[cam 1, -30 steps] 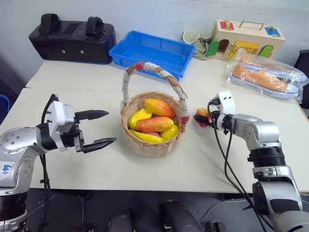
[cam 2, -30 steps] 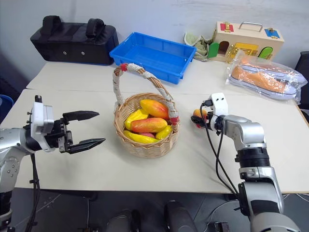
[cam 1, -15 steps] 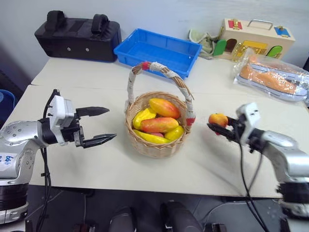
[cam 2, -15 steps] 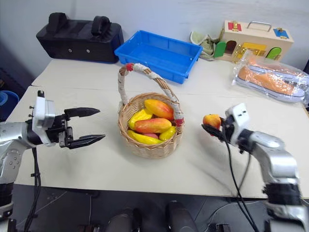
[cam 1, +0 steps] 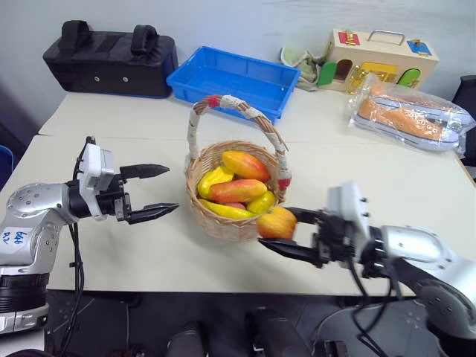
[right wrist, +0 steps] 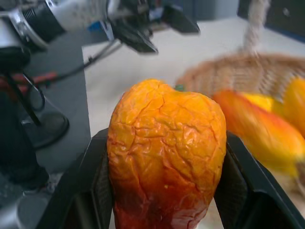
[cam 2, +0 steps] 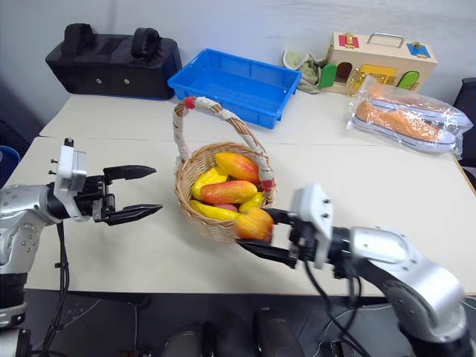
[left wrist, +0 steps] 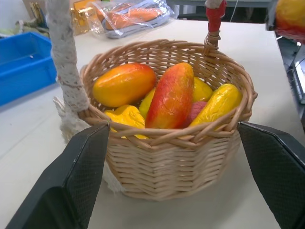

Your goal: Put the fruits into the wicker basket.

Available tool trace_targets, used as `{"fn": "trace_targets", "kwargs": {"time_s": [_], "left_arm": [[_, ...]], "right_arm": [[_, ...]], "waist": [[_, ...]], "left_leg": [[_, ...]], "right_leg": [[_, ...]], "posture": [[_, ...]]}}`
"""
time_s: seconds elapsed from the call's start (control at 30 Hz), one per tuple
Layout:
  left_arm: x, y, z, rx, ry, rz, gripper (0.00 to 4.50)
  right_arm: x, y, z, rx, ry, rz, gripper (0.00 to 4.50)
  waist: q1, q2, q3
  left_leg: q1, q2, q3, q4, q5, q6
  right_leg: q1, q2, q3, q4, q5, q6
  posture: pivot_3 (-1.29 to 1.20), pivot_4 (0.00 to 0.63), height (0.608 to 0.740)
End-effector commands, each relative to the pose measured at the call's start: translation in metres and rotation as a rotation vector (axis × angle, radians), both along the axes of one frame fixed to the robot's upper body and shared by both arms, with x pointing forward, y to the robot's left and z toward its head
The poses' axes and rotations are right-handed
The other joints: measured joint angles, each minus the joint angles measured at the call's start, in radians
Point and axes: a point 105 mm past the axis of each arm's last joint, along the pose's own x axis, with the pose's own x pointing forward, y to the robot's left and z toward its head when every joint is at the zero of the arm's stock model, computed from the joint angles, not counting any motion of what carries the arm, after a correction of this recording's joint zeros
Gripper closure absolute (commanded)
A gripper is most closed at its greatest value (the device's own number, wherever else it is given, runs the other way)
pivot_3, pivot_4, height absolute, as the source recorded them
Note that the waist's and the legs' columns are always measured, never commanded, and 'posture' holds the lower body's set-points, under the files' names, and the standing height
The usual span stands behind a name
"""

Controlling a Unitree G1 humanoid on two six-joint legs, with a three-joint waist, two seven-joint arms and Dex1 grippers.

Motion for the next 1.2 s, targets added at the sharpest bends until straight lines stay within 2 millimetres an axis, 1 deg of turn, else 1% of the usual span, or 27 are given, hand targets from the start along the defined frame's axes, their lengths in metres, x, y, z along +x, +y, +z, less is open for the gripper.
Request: {"fn": "trace_targets", "kwargs": {"time_s": [0.03, 0.13, 0.2, 0.3, 0.4, 0.47, 0.5, 0.57, 0.6, 0.63, 0.67, 0.73, 0.77, 0.9, 0.93, 1.03, 1.1, 1.13, 1.17, 1.2], "left_arm": [[-0.006, 0.006, 0.012, -0.001, -0.029, 0.012, 0.0], [-0.008, 0.006, 0.012, 0.0, -0.024, 0.016, 0.0], [-0.009, 0.006, 0.011, 0.001, -0.02, 0.018, 0.0], [-0.011, 0.004, 0.01, -0.004, -0.018, 0.024, 0.0], [-0.013, 0.004, 0.01, -0.008, -0.018, 0.03, 0.0], [-0.014, 0.004, 0.01, -0.011, -0.018, 0.034, 0.0], [-0.015, 0.003, 0.01, -0.014, -0.018, 0.035, 0.0], [-0.015, 0.003, 0.01, -0.017, -0.018, 0.038, 0.0], [-0.015, 0.002, 0.01, -0.018, -0.018, 0.037, 0.0], [-0.015, 0.002, 0.01, -0.019, -0.018, 0.037, 0.0], [-0.015, 0.002, 0.01, -0.02, -0.018, 0.037, 0.0], [-0.015, 0.001, 0.01, -0.023, -0.019, 0.034, 0.0], [-0.014, 0.001, 0.01, -0.025, -0.02, 0.033, 0.0], [-0.013, 0.001, 0.011, -0.024, -0.022, 0.028, 0.0], [-0.013, 0.001, 0.011, -0.025, -0.022, 0.028, 0.0], [-0.011, 0.004, 0.013, -0.022, -0.022, 0.027, 0.0], [-0.011, 0.005, 0.013, -0.022, -0.022, 0.028, 0.0], [-0.011, 0.006, 0.013, -0.021, -0.022, 0.028, 0.0], [-0.01, 0.007, 0.014, -0.022, -0.013, 0.025, 0.0], [-0.011, 0.008, 0.013, -0.025, 0.007, 0.021, 0.0]], "right_arm": [[0.014, 0.025, 0.017, 0.047, -0.023, -0.008, 2.25], [0.038, 0.034, 0.025, 0.045, -0.049, -0.101, 2.25], [0.053, 0.039, 0.025, 0.002, -0.082, -0.148, 2.25], [0.068, 0.046, 0.02, -0.053, -0.115, -0.205, 2.25], [0.076, 0.048, 0.018, -0.064, -0.112, -0.248, 2.25], [0.075, 0.051, 0.019, -0.071, -0.107, -0.236, 1.51], [0.073, 0.053, 0.021, -0.065, -0.113, -0.222, 1.3], [0.07, 0.055, 0.024, -0.051, -0.122, -0.205, 0.6], [0.065, 0.056, 0.029, -0.018, -0.122, -0.169, 0.22], [0.062, 0.057, 0.032, 0.005, -0.121, -0.144, 0.04], [0.058, 0.056, 0.037, 0.043, -0.122, -0.117, 0.04], [0.046, 0.047, 0.045, 0.141, -0.117, -0.033, 0.04], [0.04, 0.041, 0.045, 0.166, -0.113, -0.001, 0.04], [0.023, 0.024, 0.035, 0.176, -0.116, 0.072, 0.04], [0.017, 0.017, 0.036, 0.216, -0.121, 0.095, 0.04], [0.007, -0.021, 0.024, 0.241, -0.129, 0.042, 0.04], [0.005, -0.035, 0.017, 0.219, -0.131, -0.001, 0.04], [0.007, -0.049, 0.012, 0.203, -0.143, -0.053, 0.04], [0.011, -0.074, -0.001, 0.17, -0.132, -0.133, 0.04], [0.013, -0.099, -0.01, 0.133, -0.17, -0.217, 0.04]], "waist": [[0.001, 0.0, 0.0], [0.006, 0.0, 0.0], [0.01, 0.0, 0.0], [0.008, 0.0, 0.0], [0.006, 0.0, 0.0], [0.005, 0.0, 0.0], [0.005, 0.0, 0.0], [0.005, 0.0, 0.0], [0.005, 0.0, 0.0], [0.005, 0.0, 0.0], [0.005, 0.0, 0.0], [0.007, 0.0, 0.0], [0.008, 0.0, 0.0], [0.012, 0.0, 0.0], [0.011, 0.0, 0.0], [0.012, 0.0, 0.0], [0.01, 0.0, 0.0], [0.008, 0.0, 0.0], [0.009, 0.0, 0.0], [0.011, 0.0, 0.0]], "left_leg": [[0.0, 0.0, 0.0, 0.0, 0.0, 0.0], [-0.002, 0.0, 0.001, 0.0, -0.001, 0.0], [-0.003, 0.0, 0.0, 0.0, -0.001, 0.0], [-0.004, 0.0, 0.0, 0.0, -0.002, 0.001], [-0.004, 0.0, 0.0, 0.0, -0.002, 0.0], [-0.004, 0.0, 0.0, 0.0, -0.001, 0.0], [-0.004, 0.0, 0.0, 0.0, -0.001, 0.0], [-0.004, 0.0, 0.0, 0.0, -0.001, 0.0], [-0.004, 0.0, 0.0, 0.0, -0.001, 0.0], [-0.004, 0.0, 0.0, 0.0, -0.001, 0.0], [-0.004, 0.0, 0.0, 0.0, -0.001, 0.0], [-0.004, 0.0, 0.0, 0.0, -0.001, 0.0], [-0.004, 0.0, 0.0, 0.0, -0.002, 0.001], [-0.005, 0.0, -0.001, 0.0, -0.003, 0.002], [-0.005, 0.0, 0.0, 0.0, -0.003, 0.002], [-0.005, 0.0, -0.001, 0.0, -0.003, 0.002], [-0.005, 0.0, -0.001, 0.0, -0.003, 0.002], [-0.004, 0.0, 0.0, 0.0, -0.003, 0.002], [-0.004, 0.0, 0.0, 0.0, -0.003, 0.002], [-0.003, 0.0, 0.0, 0.0, -0.003, 0.002]], "right_leg": [[-0.001, 0.0, 0.0, 0.0, 0.0, 0.0], [-0.003, 0.0, 0.0, 0.0, 0.0, 0.0], [-0.003, 0.0, 0.0, 0.0, 0.0, 0.0], [-0.004, -0.001, 0.0, -0.001, 0.0, 0.0], [-0.004, -0.001, 0.0, 0.0, 0.0, 0.001], [-0.005, -0.001, 0.0, 0.0, 0.0, 0.0], [-0.005, -0.001, 0.0, 0.0, 0.0, 0.0], [-0.005, -0.001, 0.0, 0.0, 0.0, 0.0], [-0.005, 0.0, 0.0, 0.0, 0.0, 0.0], [-0.005, 0.0, 0.0, 0.0, 0.0, 0.0], [-0.005, 0.0, 0.0, 0.0, 0.0, 0.0], [-0.005, 0.0, 0.0, 0.0, 0.0, 0.0], [-0.004, -0.001, 0.0, 0.0, 0.0, 0.001], [-0.003, -0.001, 0.0, -0.002, 0.0, 0.001], [-0.003, -0.001, 0.0, -0.002, 0.0, 0.001], [-0.003, 0.0, 0.0, -0.003, 0.0, 0.001], [-0.001, 0.0, 0.0, -0.004, 0.0, 0.001], [-0.001, 0.0, 0.0, -0.004, 0.0, 0.001], [-0.001, 0.0, 0.0, -0.005, 0.0, 0.001], [0.001, 0.0, 0.0, -0.006, 0.0, 0.001]], "posture": [[0.0, 0.15, 0.74], [0.0, 0.15, 0.74], [0.0, 0.15, 0.74], [0.0, 0.15, 0.74], [0.0, 0.15, 0.74], [0.0, 0.15, 0.74], [0.0, 0.15, 0.74], [0.0, 0.15, 0.74], [0.0, 0.15, 0.74], [0.0, 0.15, 0.74], [0.0, 0.15, 0.74], [0.0, 0.15, 0.74], [0.0, 0.15, 0.74], [0.0, 0.15, 0.74], [0.0, 0.15, 0.74], [0.0, 0.15, 0.74], [0.0, 0.15, 0.74], [0.0, 0.15, 0.74], [0.0, 0.15, 0.74], [0.0, 0.15, 0.74]]}}
